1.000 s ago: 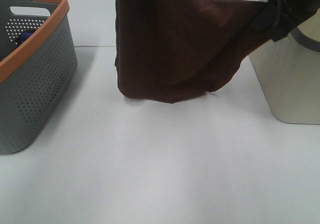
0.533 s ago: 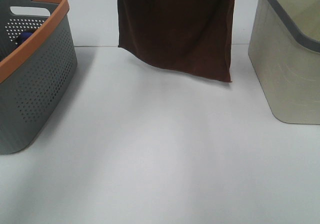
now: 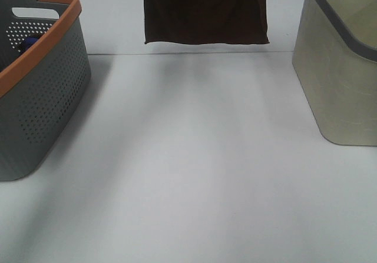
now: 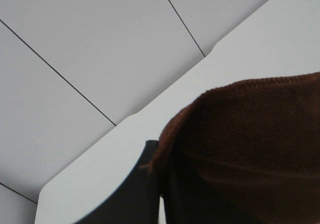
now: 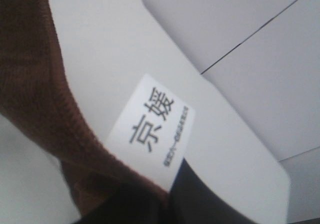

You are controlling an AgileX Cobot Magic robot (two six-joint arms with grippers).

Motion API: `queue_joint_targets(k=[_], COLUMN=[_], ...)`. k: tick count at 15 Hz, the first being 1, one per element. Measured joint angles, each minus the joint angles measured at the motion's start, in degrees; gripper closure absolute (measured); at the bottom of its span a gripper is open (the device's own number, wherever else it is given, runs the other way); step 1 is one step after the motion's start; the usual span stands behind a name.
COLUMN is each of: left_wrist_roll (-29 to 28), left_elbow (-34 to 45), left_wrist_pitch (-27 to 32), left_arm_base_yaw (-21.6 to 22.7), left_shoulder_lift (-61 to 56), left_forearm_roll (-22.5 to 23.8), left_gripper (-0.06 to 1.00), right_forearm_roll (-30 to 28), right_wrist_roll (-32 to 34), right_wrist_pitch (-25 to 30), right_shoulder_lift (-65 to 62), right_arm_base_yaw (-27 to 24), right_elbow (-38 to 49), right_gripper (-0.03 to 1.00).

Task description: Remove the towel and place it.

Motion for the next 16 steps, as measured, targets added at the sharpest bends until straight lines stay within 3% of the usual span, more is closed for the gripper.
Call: queue_joint_targets(k=[2,3,5,8,10,13,16], left_wrist_roll=[-0.1,1.4,9.5,21.1,23.8,27.4,28.4], left_elbow=[0.0,0.0,0.0,0.0,1.1,8.4,17.8], left_wrist_pitch=[4.2,9.4,23.5,46.9,48.0,48.1,48.3], left_arm_base_yaw=[-0.9,-1.4,-2.2,-1.0,0.2,0.4,0.4], left_shoulder_lift=[1.3,1.4,1.4,1.5,1.5,1.4,-1.1], left_forearm_roll=[-0.5,-2.5,-12.2,-30.1,-34.0,-38.6,-40.0], left_gripper=[0.94,0.94,0.94,0.94,0.94,0.94,0.94], right_forearm_roll=[0.9,0.9,-2.1,-8.4,-8.8,-8.5,-8.4], right_wrist_roll=[0.1,0.3,2.5,10.3,13.1,18.4,24.5], right_wrist_pitch=[8.5,14.6,25.1,45.6,52.9,52.9,52.9], right_shoulder_lift=[2.0,2.7,2.9,3.3,4.4,6.1,6.5], right_arm_base_yaw=[0.0,0.0,0.0,0.0,0.0,0.0,0.0], right_elbow=[0.0,0.0,0.0,0.0,0.0,0.0,1.6], right_gripper=[0.94,0.94,0.94,0.94,0.94,0.94,0.94])
